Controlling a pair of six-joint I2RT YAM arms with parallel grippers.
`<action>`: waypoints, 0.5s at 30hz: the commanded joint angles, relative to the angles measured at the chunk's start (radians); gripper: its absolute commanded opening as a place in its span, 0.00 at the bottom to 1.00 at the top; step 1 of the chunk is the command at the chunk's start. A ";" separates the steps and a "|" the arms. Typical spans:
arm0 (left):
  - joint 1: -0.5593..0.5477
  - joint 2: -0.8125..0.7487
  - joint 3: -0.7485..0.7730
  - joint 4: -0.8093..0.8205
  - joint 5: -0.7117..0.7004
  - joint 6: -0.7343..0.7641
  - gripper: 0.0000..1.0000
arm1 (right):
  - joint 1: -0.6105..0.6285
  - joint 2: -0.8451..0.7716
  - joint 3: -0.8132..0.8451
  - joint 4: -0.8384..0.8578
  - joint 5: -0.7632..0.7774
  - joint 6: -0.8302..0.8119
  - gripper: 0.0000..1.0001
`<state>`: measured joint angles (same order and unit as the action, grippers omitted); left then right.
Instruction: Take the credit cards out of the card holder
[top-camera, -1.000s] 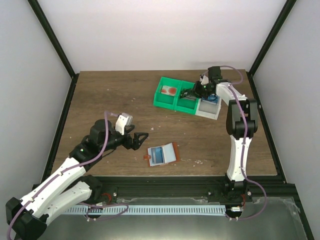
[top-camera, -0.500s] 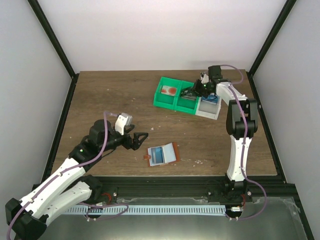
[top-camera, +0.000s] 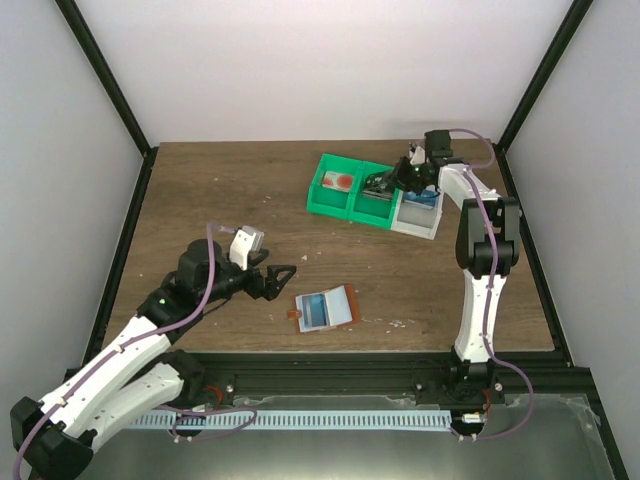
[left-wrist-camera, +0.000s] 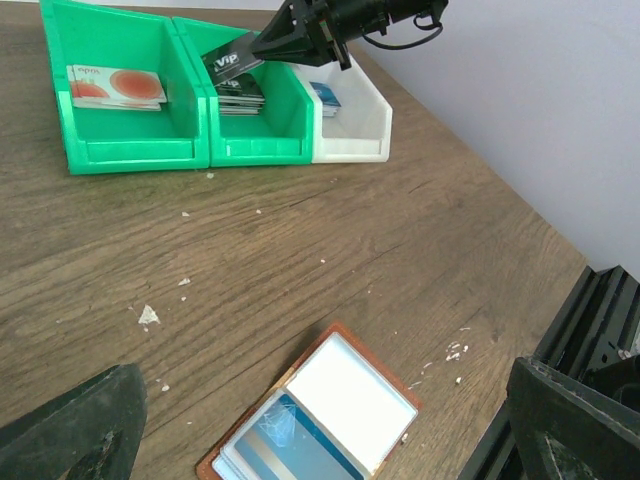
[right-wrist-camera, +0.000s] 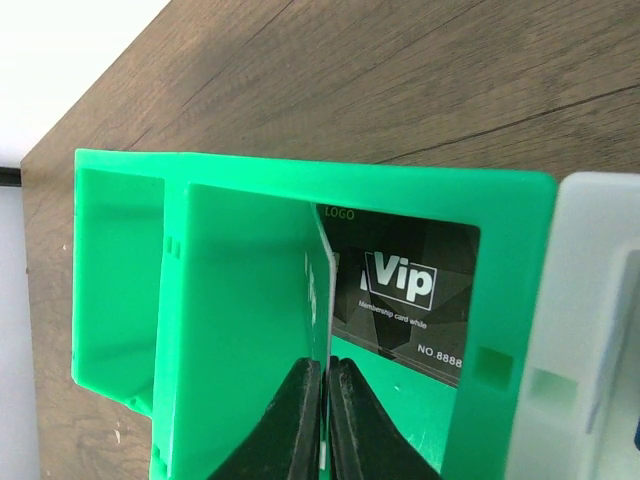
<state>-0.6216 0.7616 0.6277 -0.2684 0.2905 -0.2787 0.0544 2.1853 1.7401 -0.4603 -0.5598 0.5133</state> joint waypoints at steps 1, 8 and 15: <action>-0.001 -0.008 -0.009 0.003 -0.007 0.017 1.00 | -0.013 0.019 0.048 -0.004 0.014 -0.001 0.06; 0.000 -0.005 -0.007 0.003 -0.005 0.018 1.00 | -0.014 0.026 0.061 -0.005 0.010 0.006 0.11; -0.001 -0.015 -0.010 0.005 -0.004 0.018 1.00 | -0.017 0.013 0.064 -0.013 0.033 0.011 0.11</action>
<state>-0.6216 0.7612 0.6266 -0.2684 0.2909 -0.2779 0.0521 2.1937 1.7573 -0.4641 -0.5434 0.5167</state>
